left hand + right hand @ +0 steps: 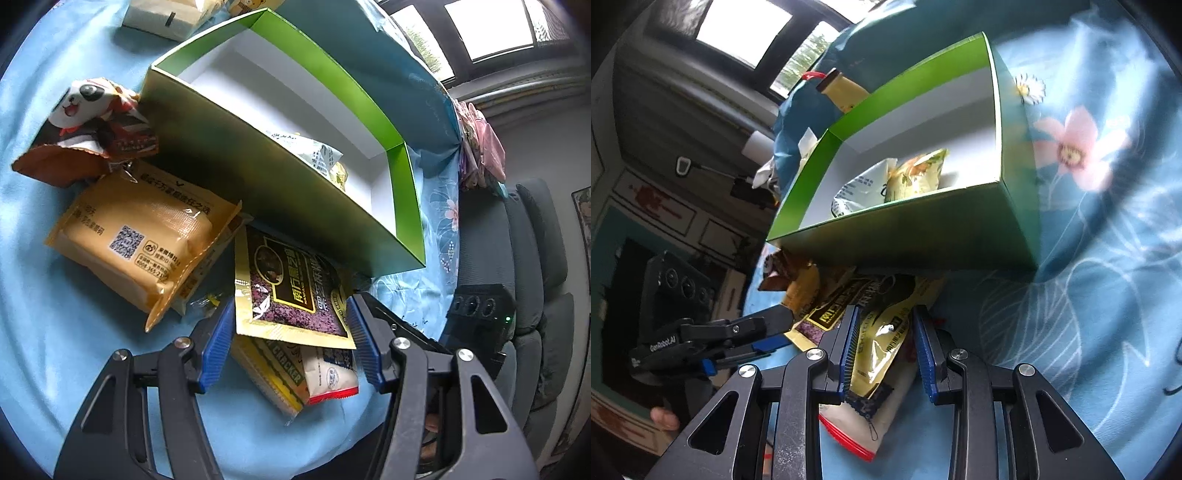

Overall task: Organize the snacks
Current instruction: 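Grasp the purple-gold snack bag with the right tool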

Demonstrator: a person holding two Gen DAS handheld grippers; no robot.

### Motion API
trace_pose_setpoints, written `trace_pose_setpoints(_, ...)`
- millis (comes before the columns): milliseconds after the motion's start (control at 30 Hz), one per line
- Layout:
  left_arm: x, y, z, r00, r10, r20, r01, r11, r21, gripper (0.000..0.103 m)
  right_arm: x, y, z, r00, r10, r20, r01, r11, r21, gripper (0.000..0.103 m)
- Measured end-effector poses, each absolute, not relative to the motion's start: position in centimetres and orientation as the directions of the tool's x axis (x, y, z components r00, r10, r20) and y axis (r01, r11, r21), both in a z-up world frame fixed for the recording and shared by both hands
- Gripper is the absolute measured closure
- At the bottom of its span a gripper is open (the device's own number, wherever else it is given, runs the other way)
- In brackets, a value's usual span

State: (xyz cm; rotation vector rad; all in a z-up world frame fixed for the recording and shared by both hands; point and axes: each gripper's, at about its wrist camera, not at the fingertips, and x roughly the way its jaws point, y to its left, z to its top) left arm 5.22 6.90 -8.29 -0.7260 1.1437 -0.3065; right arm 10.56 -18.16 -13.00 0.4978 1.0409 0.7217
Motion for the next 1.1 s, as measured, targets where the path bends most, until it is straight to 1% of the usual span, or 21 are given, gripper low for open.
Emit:
trace_pose_setpoints(100, 5.8, 7.0, -8.8, 0.398, -0.58, -0.71, -0.151, 0.723, -0.675, 0.044, 11.0, -18.1, -13.7, 0.294, 0.739, -0.606, -0.268, 0.673, 0.69, 0.071)
trace_pose_setpoints(133, 5.9, 7.0, -8.7, 0.399, -0.58, -0.711, -0.148, 0.724, -0.674, 0.046, 11.2, -18.1, -13.9, 0.288, 0.74, -0.608, -0.257, 0.671, 0.695, 0.071)
trace_pose_setpoints(200, 6.0, 6.8, -8.7, 0.393, -0.564, -0.727, -0.146, 0.742, -0.654, 0.067, 11.2, -18.0, -14.0, 0.293, 0.732, -0.615, -0.263, 0.68, 0.684, 0.071)
trace_pose_setpoints(233, 6.0, 6.6, -8.8, 0.388, -0.551, -0.739, -0.145, 0.755, -0.64, 0.073, 11.0, -17.8, -13.7, 0.307, 0.715, -0.628, -0.28, 0.698, 0.659, 0.071)
trace_pose_setpoints(267, 6.0, 6.4, -8.9, 0.382, -0.548, -0.744, -0.14, 0.762, -0.633, 0.082, 10.8, -17.5, -13.5, 0.322, 0.693, -0.644, -0.301, 0.72, 0.625, 0.077)
trace_pose_setpoints(300, 5.9, 6.3, -9.0, 0.378, -0.545, -0.748, -0.135, 0.767, -0.627, 0.082, 10.6, -17.2, -13.3, 0.327, 0.684, -0.652, -0.323, 0.729, 0.603, 0.081)
trace_pose_setpoints(367, 5.8, 6.2, -8.9, 0.383, -0.531, -0.756, -0.13, 0.779, -0.613, 0.082, 10.3, -17.0, -13.0, 0.34, 0.672, -0.658, -0.352, 0.74, 0.574, 0.085)
trace_pose_setpoints(567, 5.1, 5.7, -7.9, 0.412, -0.493, -0.767, -0.096, 0.813, -0.574, 0.084, 8.9, -16.2, -11.6, 0.377, 0.629, -0.68, -0.43, 0.769, 0.473, 0.087)
trace_pose_setpoints(767, 3.8, 4.9, -6.1, 0.462, -0.446, -0.767, -0.05, 0.85, -0.524, 0.084, 7.1, -16.0, -9.9, 0.414, 0.618, -0.668, -0.482, 0.771, 0.415, 0.087)
trace_pose_setpoints(900, 3.2, 4.7, -5.1, 0.488, -0.435, -0.756, -0.031, 0.858, -0.513, 0.084, 6.1, -16.2, -8.5, 0.433, 0.624, -0.65, -0.501, 0.767, 0.402, 0.087)
trace_pose_setpoints(967, 3.0, 4.7, -4.6, 0.501, -0.433, -0.749, -0.02, 0.86, -0.51, 0.087, 5.7, -16.3, -7.8, 0.444, 0.63, -0.637, -0.509, 0.763, 0.4, 0.087)
trace_pose_setpoints(1100, 2.7, 4.3, -3.6, 0.518, -0.442, -0.732, 0.007, 0.858, -0.513, 0.087, 5.2, -16.3, -6.3, 0.467, 0.634, -0.616, -0.525, 0.76, 0.384, 0.087)
